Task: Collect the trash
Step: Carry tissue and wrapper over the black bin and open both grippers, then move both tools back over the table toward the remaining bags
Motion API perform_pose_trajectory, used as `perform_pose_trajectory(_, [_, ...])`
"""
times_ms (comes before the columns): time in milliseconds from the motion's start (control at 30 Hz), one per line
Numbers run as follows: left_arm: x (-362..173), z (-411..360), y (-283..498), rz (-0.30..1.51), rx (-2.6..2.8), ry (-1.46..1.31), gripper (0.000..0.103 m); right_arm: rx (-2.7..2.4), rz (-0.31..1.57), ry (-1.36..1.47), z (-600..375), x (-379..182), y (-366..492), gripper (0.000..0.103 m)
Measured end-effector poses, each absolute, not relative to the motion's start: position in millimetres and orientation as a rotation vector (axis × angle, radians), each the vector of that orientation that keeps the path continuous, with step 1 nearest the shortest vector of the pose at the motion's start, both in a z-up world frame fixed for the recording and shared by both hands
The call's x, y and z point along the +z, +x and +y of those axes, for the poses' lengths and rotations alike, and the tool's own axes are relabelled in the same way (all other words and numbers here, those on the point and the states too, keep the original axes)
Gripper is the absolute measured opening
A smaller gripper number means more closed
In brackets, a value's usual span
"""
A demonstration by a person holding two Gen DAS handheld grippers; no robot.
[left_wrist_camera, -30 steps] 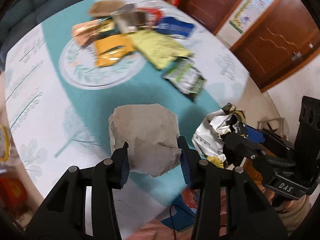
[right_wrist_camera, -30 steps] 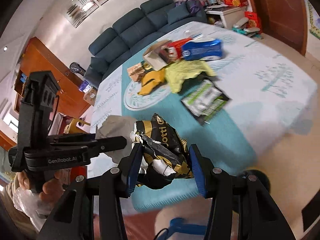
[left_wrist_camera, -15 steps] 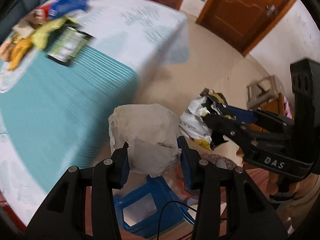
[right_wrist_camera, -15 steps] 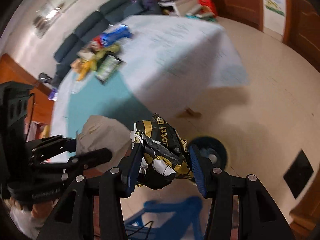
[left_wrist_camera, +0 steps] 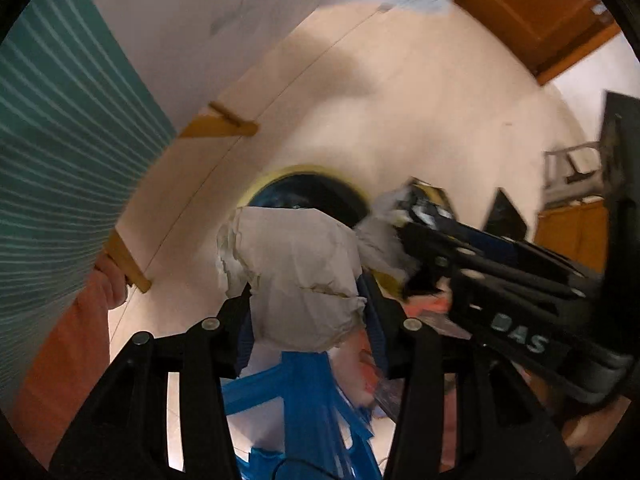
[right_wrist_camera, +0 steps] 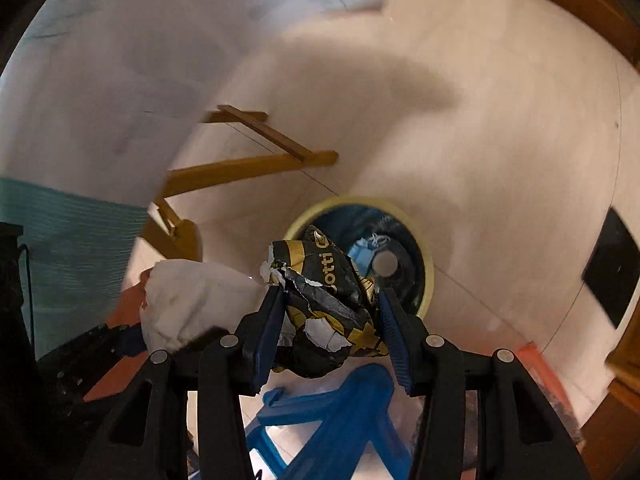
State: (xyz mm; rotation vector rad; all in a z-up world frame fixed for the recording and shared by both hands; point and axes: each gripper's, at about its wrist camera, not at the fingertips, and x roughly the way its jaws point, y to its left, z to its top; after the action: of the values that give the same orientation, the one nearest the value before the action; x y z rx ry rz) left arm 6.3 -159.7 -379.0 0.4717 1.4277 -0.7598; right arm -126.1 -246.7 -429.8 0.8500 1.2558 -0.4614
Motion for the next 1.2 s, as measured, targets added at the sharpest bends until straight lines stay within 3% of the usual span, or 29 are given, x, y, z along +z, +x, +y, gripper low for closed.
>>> perform_pose_trajectory(167, [-416.0, -168.9, 17.1, 1.448, -0.758, 0.468, 0.045, -0.49, 1.252, 0.951, -264.1, -469.4, -132.3, 0.05])
perform_pose_trajectory(400, [-451.3, -183.8, 39.7, 1.508, -0.736, 0.449, 0.054, -0.529, 1.262, 1.107, -280.2, -503.5, -149.3, 0.065])
perform_pose_trajectory(567, [-462.1, -184.2, 47.2, 1.493, -0.705, 0.451, 0.079, -0.555, 1.242, 1.157, -286.6, -515.9, -155.9, 0.068])
perform_pose_trajectory(867, [-468.1, -171.9, 52.3, 1.525, -0.649, 0.409, 0.079, -0.585, 1.305, 1.003, -279.2, -502.5, -150.5, 0.068])
perform_pose_trajectory(1200, [-420.5, -151.9, 44.3, 1.568, -0.607, 0.362, 0.079, -0.619, 1.455, 0.852, -268.8, -442.8, -151.6, 0.068])
